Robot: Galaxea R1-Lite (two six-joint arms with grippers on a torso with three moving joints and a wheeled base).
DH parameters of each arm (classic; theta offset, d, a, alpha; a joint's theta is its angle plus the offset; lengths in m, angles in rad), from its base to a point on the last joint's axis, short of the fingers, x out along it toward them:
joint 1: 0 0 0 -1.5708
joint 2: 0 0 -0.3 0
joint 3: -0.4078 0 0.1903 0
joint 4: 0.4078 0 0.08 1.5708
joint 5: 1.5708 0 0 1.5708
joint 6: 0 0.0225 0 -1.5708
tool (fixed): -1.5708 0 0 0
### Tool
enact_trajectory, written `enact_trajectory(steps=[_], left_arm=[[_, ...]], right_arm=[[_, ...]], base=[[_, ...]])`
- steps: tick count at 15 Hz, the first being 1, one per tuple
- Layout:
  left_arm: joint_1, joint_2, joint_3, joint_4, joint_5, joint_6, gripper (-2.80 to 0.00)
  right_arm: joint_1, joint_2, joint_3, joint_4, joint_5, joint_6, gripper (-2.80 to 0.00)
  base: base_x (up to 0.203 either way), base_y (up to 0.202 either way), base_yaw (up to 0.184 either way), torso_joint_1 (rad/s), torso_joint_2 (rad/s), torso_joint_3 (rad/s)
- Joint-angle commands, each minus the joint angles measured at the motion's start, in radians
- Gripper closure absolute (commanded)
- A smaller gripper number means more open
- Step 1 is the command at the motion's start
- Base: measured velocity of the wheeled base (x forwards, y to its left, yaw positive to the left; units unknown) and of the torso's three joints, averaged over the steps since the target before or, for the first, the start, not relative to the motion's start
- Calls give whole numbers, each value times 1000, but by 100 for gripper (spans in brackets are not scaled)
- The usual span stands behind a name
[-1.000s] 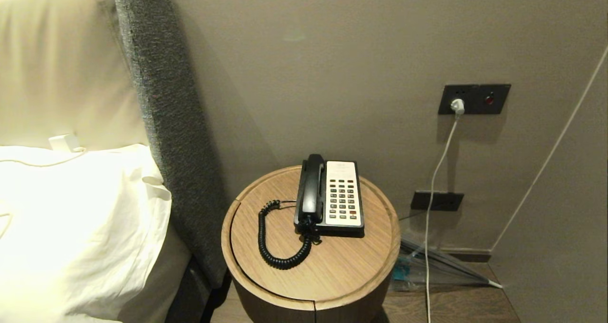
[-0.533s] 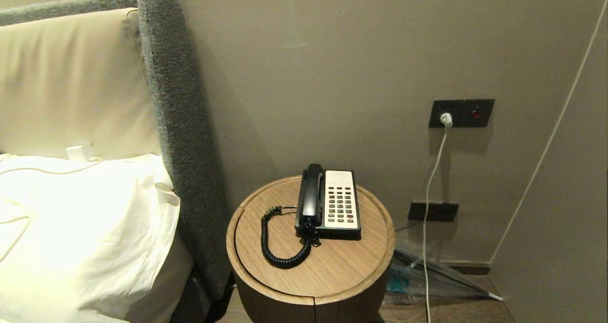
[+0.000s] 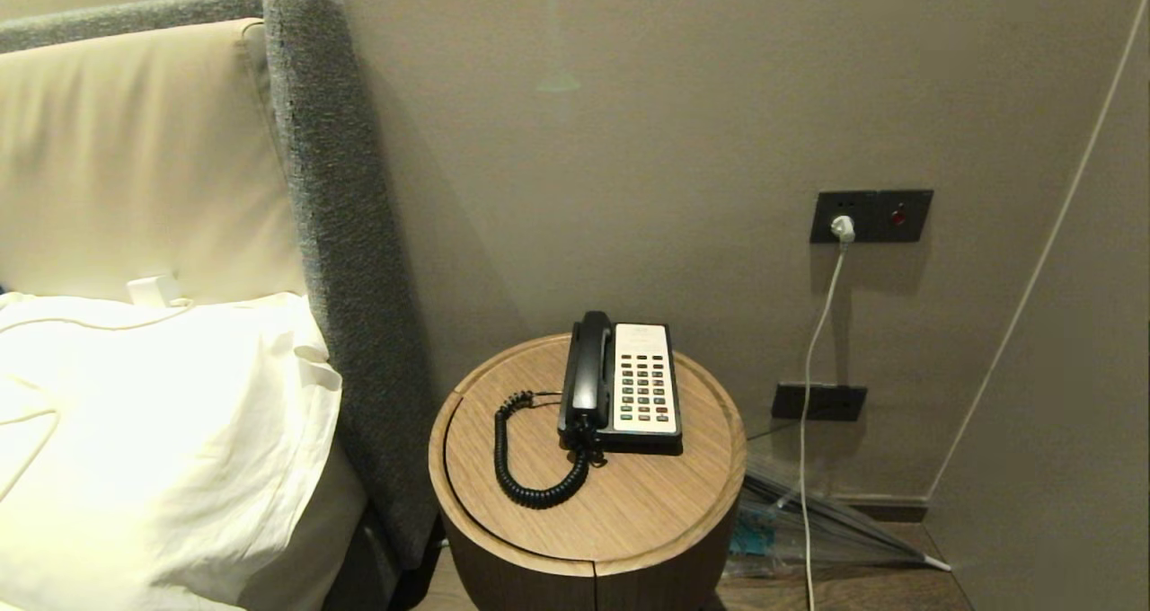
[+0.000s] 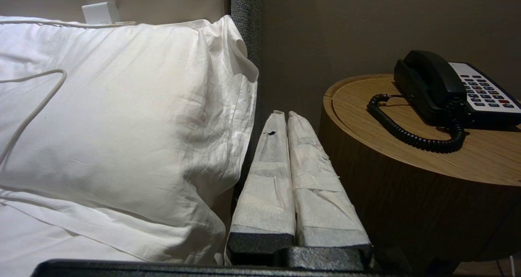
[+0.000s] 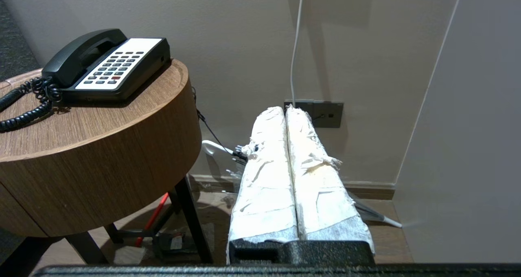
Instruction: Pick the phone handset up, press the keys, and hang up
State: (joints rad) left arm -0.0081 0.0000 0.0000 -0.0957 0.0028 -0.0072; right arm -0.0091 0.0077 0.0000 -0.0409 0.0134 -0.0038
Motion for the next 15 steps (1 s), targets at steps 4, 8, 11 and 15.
enact_trajectory(steps=[4,8,11,15], left_arm=[[0,0,40,-1,0,0,0],[-1,1,40,-1,0,0,0],[0,0,40,-1,0,0,0],[0,0,40,-1,0,0,0]], right_arm=[[0,2,17,-1,0,1,0],[0,2,17,-1,-1,11,0],[0,2,17,-1,-1,13,0],[0,2,17,-1,-1,13,0]], base=[[0,0,0,0,0,0],[0,0,0,0,0,0],[0,0,0,0,0,0],[0,0,0,0,0,0]])
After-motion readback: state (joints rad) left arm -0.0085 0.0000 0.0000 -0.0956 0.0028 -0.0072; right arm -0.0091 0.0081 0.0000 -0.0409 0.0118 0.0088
